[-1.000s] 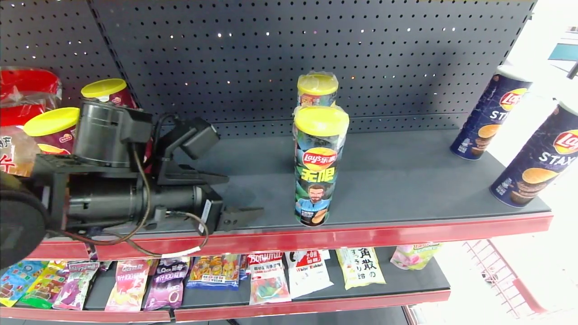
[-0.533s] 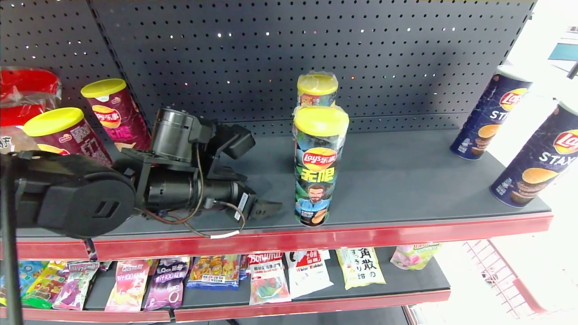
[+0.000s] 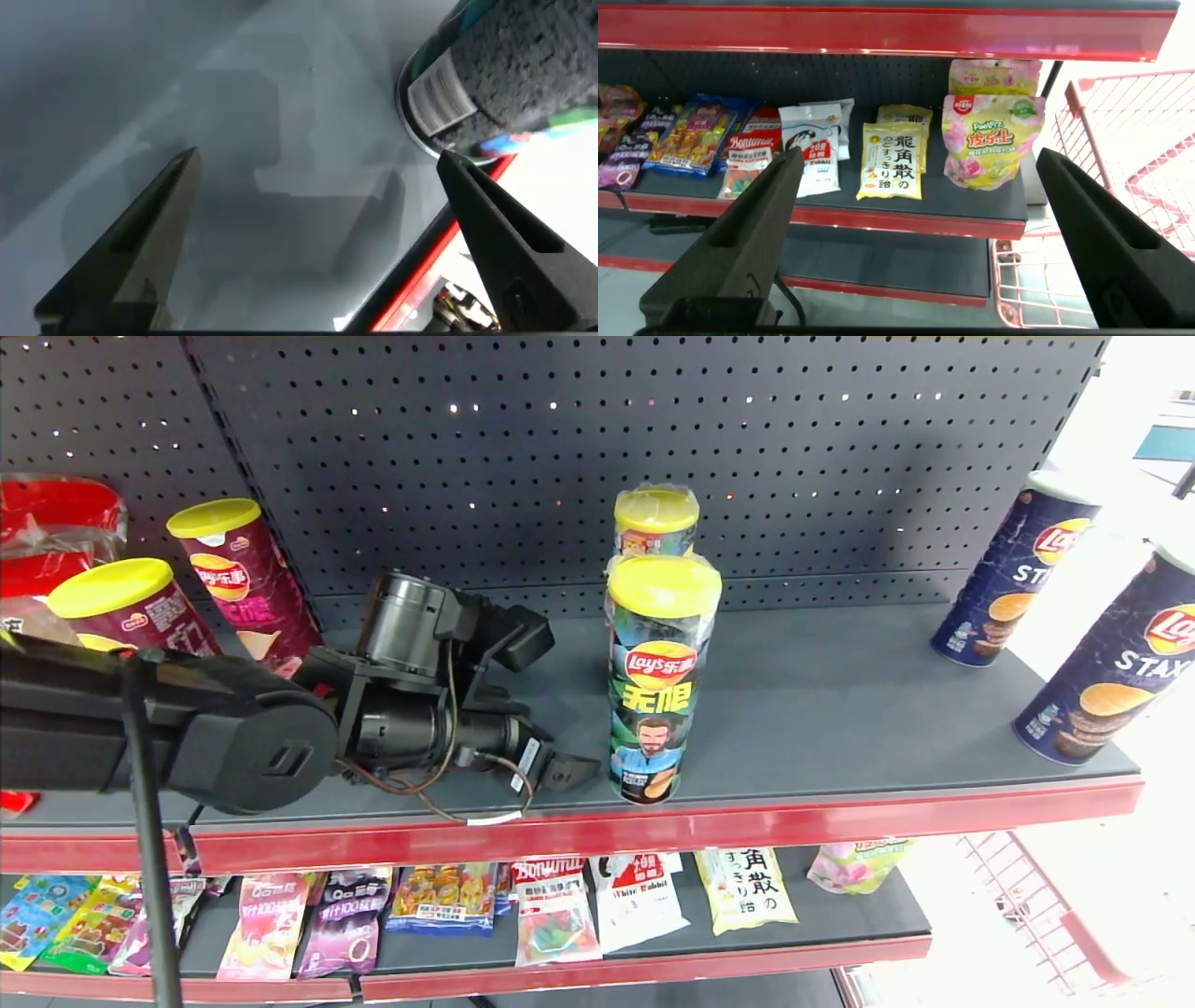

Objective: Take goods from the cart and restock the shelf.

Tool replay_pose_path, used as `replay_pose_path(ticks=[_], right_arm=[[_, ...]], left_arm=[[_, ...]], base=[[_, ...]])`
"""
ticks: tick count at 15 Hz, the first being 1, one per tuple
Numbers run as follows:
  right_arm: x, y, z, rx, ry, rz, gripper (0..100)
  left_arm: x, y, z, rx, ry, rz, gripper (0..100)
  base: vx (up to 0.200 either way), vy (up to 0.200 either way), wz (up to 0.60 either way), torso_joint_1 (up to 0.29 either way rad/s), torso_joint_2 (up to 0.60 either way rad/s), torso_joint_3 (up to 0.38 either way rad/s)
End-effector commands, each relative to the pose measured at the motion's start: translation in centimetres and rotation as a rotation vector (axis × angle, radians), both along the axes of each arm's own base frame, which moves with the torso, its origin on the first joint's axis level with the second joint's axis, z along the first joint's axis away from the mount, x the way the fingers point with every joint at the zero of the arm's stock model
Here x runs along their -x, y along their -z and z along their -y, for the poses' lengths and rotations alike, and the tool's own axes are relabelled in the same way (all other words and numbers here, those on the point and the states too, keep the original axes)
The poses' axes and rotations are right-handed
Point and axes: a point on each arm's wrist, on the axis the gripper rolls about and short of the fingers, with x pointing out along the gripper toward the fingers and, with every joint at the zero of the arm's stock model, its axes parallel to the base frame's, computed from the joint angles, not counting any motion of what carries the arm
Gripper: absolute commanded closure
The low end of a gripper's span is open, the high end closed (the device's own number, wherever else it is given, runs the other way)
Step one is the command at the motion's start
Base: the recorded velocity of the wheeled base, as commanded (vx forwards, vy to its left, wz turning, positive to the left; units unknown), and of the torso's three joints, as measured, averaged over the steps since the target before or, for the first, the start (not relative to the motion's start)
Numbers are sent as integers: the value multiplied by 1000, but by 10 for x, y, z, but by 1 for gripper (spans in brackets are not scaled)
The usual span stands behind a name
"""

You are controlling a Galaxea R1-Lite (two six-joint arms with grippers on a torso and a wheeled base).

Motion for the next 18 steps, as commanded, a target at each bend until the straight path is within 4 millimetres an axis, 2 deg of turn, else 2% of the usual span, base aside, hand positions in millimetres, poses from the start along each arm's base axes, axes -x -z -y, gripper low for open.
replay_pose_path(ticks=[1, 9, 14, 16, 17, 18], right_arm=[[0, 0, 0, 1, 0, -1, 0], [0, 0, 0, 1, 0, -1, 0], [0, 0, 0, 1, 0, -1, 0], [0, 0, 0, 1, 0, -1, 0], [0, 0, 0, 1, 0, -1, 0], [0, 0, 0, 1, 0, -1, 0]], left_arm=[[-2, 0, 2, 1, 2, 1, 0], [1, -1, 13, 6, 32, 6, 0], [2, -4, 1, 8, 4, 8, 0], [30, -33, -35, 48, -53, 60, 0], [54, -45, -54, 71, -76, 87, 0], [88, -55, -75, 101, -95, 110, 0]], base=[[0, 0, 0, 0, 0, 0], [0, 0, 0, 0, 0, 0], [0, 0, 0, 0, 0, 0], [0, 0, 0, 0, 0, 0], [0, 0, 0, 0, 0, 0], [0, 0, 0, 0, 0, 0]])
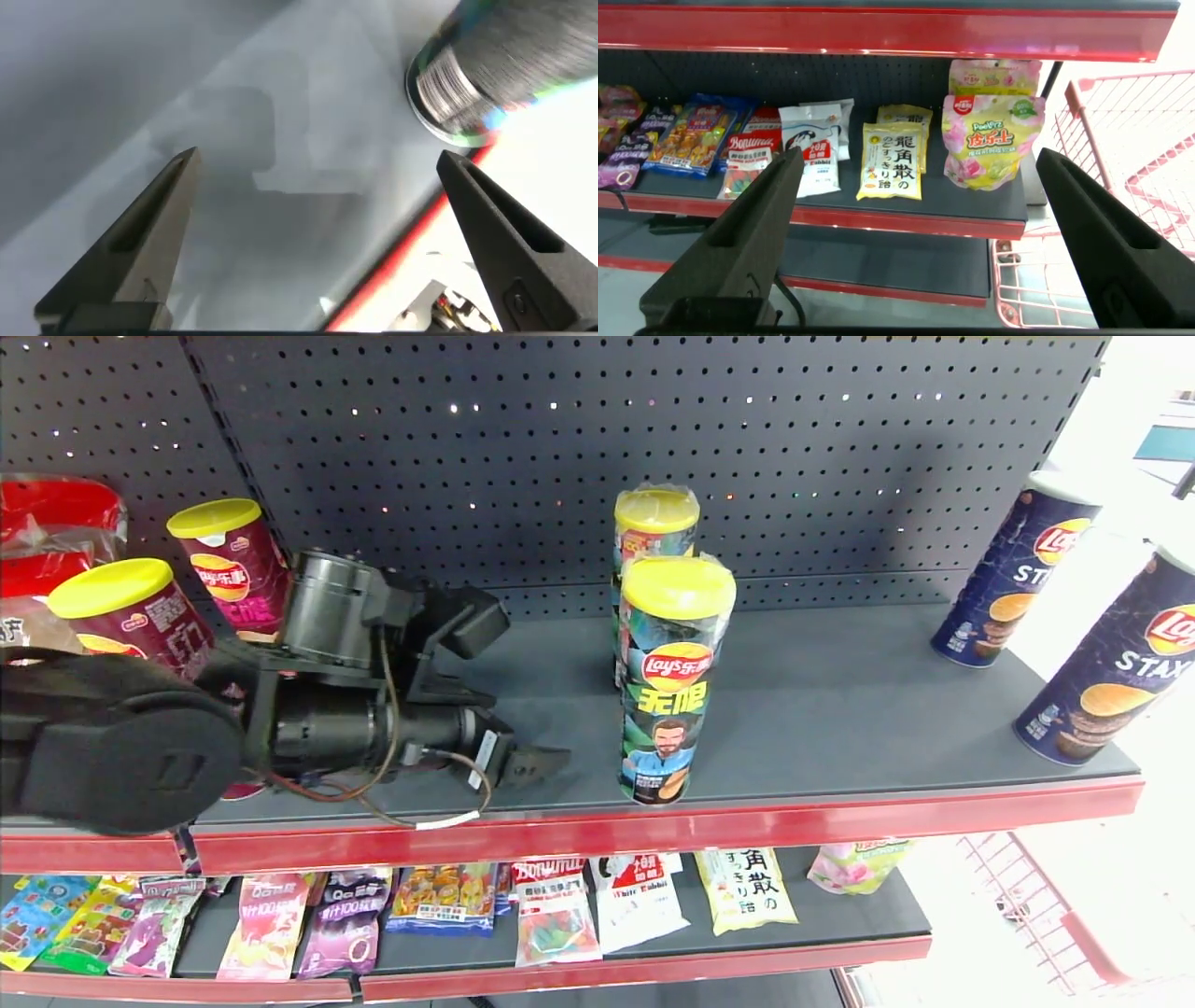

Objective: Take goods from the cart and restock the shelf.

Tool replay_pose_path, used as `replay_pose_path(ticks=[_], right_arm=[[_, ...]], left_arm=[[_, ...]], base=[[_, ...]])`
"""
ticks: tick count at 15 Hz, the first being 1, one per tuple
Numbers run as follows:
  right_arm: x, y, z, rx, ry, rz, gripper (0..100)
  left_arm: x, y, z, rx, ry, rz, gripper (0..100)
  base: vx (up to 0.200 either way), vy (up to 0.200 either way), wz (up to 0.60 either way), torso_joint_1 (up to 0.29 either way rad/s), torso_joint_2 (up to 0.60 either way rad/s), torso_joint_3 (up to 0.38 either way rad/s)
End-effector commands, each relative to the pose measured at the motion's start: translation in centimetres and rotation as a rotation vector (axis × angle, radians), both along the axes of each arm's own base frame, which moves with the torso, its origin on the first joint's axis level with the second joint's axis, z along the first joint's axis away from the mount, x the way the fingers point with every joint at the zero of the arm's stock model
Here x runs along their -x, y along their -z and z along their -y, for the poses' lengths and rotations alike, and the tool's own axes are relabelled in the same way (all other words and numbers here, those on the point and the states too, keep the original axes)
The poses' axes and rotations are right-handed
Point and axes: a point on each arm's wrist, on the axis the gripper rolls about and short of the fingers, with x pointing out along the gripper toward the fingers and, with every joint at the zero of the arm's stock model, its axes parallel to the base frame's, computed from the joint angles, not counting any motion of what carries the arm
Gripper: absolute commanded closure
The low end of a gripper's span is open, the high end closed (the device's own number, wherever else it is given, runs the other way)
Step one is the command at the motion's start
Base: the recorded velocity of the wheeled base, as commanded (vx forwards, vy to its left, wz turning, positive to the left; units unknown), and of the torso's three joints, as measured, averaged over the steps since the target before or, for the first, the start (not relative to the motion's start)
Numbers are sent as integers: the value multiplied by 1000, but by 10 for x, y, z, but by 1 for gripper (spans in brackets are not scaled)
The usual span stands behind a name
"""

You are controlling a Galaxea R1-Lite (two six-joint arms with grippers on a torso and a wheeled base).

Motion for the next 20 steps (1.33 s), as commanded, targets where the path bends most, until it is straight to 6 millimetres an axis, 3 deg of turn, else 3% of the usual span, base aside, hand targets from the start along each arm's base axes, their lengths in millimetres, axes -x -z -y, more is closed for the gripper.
replay_pose_path(ticks=[1, 4, 7, 8, 13, 15, 16, 18, 20], right_arm=[[0, 0, 0, 1, 0, -1, 0], [0, 0, 0, 1, 0, -1, 0], [0, 0, 0, 1, 0, -1, 0], [0, 0, 0, 1, -2, -1, 0], [0, 0, 0, 1, 0, -1, 0], [0, 0, 0, 1, -2, -1, 0], [0, 0, 0, 1, 0, -1, 0], [0, 0, 0, 1, 0, -1, 0], [0, 0, 0, 2, 0, -1, 0]], left_arm=[[97, -38, -66, 86, -66, 102, 0], [199, -32, -125, 87, -194, 164, 0], [260, -1, -153, 117, -396, 175, 0], [271, 12, -157, 104, -466, 189, 0], [293, 68, -158, 67, -808, 224, 0], [296, 87, -154, 72, -894, 229, 0], [300, 98, -153, 99, -829, 263, 0], [296, 89, -151, 152, -742, 363, 0], [290, 100, -154, 119, -836, 399, 0]], base=[[0, 0, 0, 0, 0, 0], [0, 0, 0, 0, 0, 0], [0, 0, 0, 0, 0, 0], [0, 0, 0, 0, 0, 0], [0, 0, 0, 0, 0, 0], [0, 0, 0, 0, 0, 0], [0, 0, 0, 0, 0, 0], [0, 0, 0, 0, 0, 0], [0, 0, 0, 0, 0, 0]])
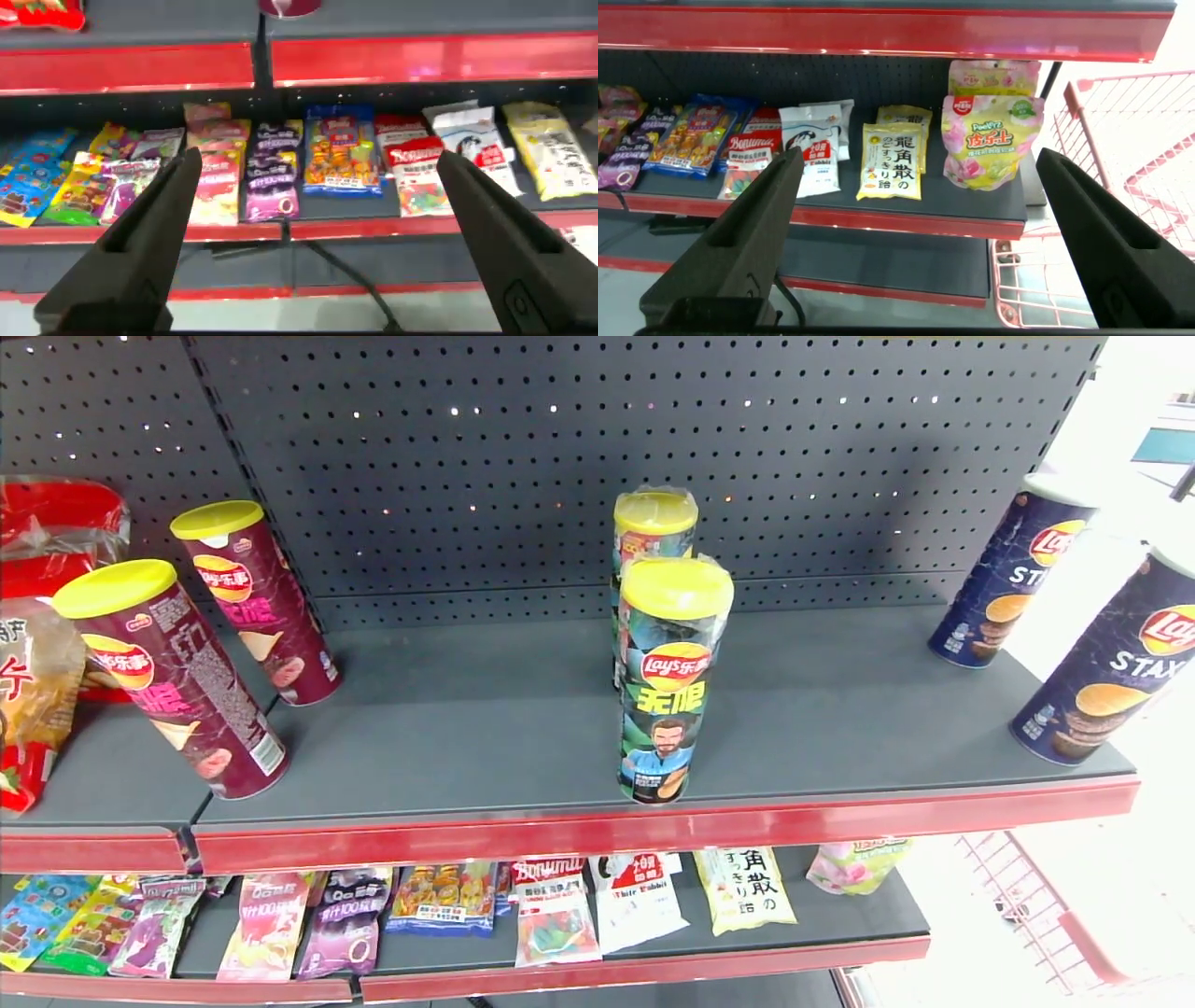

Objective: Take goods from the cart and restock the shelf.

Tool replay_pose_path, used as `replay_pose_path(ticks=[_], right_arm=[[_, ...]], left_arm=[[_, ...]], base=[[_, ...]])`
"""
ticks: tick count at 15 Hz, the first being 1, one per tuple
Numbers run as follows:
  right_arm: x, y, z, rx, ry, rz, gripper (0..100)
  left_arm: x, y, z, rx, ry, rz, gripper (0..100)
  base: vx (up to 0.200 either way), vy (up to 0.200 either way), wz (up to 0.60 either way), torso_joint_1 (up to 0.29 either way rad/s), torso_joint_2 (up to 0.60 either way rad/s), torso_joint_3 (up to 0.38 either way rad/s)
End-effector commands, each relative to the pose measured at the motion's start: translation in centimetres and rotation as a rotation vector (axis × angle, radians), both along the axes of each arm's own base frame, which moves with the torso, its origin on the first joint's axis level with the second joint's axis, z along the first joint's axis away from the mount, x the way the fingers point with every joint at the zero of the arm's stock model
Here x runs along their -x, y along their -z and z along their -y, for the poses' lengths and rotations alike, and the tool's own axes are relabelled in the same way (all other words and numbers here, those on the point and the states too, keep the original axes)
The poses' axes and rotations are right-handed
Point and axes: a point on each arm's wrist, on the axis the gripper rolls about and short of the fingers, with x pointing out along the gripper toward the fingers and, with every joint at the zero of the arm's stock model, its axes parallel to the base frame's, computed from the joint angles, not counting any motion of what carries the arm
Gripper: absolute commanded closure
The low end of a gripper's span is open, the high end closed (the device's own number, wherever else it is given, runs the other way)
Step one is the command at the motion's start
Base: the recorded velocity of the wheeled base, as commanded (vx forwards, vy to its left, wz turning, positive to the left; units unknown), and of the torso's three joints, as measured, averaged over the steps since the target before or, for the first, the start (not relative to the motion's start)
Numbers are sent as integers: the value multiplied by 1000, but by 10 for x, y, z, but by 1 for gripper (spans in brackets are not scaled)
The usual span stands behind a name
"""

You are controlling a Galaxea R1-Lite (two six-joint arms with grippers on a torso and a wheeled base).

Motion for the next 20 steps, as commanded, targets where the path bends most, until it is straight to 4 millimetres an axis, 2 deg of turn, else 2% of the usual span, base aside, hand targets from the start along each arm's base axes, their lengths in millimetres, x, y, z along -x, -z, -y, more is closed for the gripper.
replay_pose_path(ticks=[1, 2, 3, 5, 7, 9, 13, 14, 15, 16, 17, 20], right_arm=[[0, 0, 0, 1, -1, -1, 0], [0, 0, 0, 1, 1, -1, 0], [0, 0, 0, 1, 1, -1, 0], [0, 0, 0, 1, 1, -1, 0], [0, 0, 0, 1, 4, -1, 0], [0, 0, 0, 4, 4, -1, 0], [0, -3, 0, 27, -2, 25, 0], [0, -32, 0, 10, -25, 78, 0], [-10, -61, -1, -51, -28, 43, 0], [-13, -71, -2, -85, -32, 35, 0], [-26, -96, -4, -99, -75, 4, 0], [-64, -111, -13, -37, -157, -127, 0]], left_arm=[[-2, 13, -2, -13, -62, 6, 0], [-7, 17, -5, -27, -185, 71, 0], [-7, 18, -4, -24, -168, 68, 0], [-8, 18, -2, 19, 31, 65, 0], [-7, 19, -3, 22, 118, 78, 0], [-8, 26, -3, -3, 109, 75, 0], [-8, 26, -3, 19, 106, 72, 0], [-8, 26, -3, 20, 105, 72, 0], [-8, 26, -3, 20, 96, 78, 0], [-7, 26, -2, 19, 83, 86, 0], [-4, 27, -3, 17, 7, 125, 0], [-3, 27, -3, 21, 2, 138, 0]], base=[[0, 0, 0, 0, 0, 0], [0, 0, 0, 0, 0, 0], [0, 0, 0, 0, 0, 0], [0, 0, 0, 0, 0, 0], [0, 0, 0, 0, 0, 0], [0, 0, 0, 0, 0, 0], [0, 0, 0, 0, 0, 0], [0, 0, 0, 0, 0, 0], [0, 0, 0, 0, 0, 0], [0, 0, 0, 0, 0, 0], [0, 0, 0, 0, 0, 0], [0, 0, 0, 0, 0, 0]])
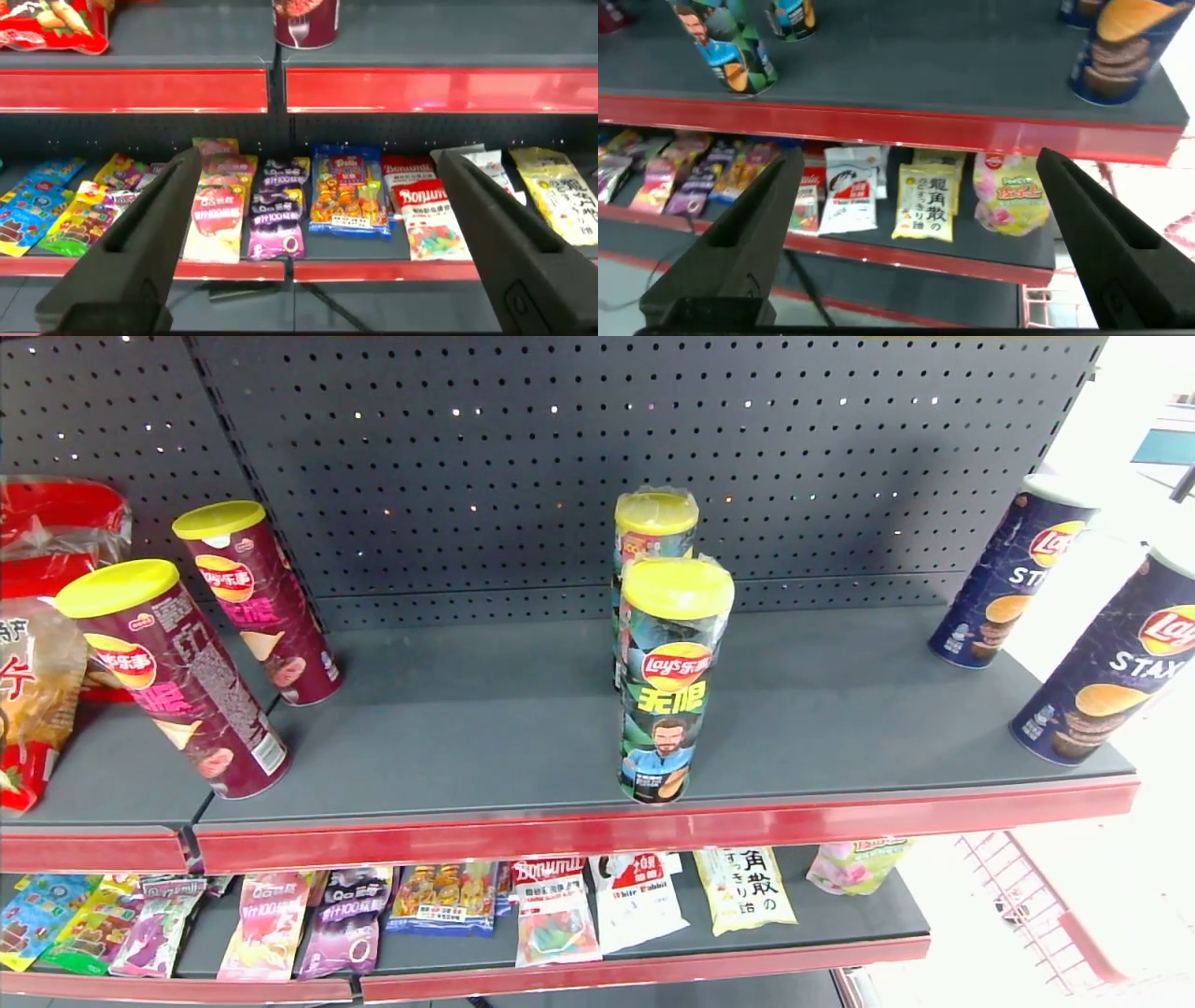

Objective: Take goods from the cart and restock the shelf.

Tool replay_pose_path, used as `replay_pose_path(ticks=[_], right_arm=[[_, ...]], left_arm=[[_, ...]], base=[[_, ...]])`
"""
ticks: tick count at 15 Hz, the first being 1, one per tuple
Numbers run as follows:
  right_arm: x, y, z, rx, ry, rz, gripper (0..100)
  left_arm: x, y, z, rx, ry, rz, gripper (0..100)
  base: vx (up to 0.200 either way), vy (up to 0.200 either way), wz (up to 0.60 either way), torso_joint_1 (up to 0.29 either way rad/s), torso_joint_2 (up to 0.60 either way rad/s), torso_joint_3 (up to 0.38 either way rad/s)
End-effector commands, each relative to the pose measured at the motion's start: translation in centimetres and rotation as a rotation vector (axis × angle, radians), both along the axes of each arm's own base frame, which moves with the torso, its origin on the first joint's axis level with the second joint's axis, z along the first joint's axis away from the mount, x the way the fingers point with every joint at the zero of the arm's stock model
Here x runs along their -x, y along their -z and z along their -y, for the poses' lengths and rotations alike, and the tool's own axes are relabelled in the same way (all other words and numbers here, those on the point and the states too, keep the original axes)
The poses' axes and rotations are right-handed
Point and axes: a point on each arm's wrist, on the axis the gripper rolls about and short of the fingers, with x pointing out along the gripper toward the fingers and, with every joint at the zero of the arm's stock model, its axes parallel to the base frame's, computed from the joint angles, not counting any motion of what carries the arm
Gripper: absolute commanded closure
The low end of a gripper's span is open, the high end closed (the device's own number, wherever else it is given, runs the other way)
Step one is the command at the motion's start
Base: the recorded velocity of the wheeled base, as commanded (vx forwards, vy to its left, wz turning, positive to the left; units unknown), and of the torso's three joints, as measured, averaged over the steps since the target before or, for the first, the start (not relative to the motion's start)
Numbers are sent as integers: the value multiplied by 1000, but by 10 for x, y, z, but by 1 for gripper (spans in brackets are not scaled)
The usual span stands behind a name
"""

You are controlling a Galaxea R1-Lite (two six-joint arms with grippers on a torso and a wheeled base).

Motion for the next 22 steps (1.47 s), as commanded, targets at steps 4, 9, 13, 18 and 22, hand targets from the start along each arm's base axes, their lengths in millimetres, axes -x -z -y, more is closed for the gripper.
replay_pose_path(ticks=[4, 9, 13, 18, 22], right_arm=[[-88, -13, -23, 55, -124, -356, 0], [-157, -12, -45, 69, -159, -399, 0], [-214, -8, -62, 68, -160, -382, 0], [-235, -13, -81, 79, -202, -368, 0], [-243, -5, -103, 130, -165, -384, 0]], left_arm=[[1, 0, 0, 1, -1, 11, 0], [1, 0, 0, 1, -1, 11, 0], [1, 0, 0, 1, -1, 11, 0], [1, 0, 0, 1, -1, 11, 0], [1, 0, 0, 1, -1, 11, 0]], base=[[0, 0, 0, 0, 0, 0], [0, 0, 0, 0, 0, 0], [0, 0, 0, 0, 0, 0], [0, 0, 0, 0, 0, 0], [0, 0, 0, 0, 0, 0]])
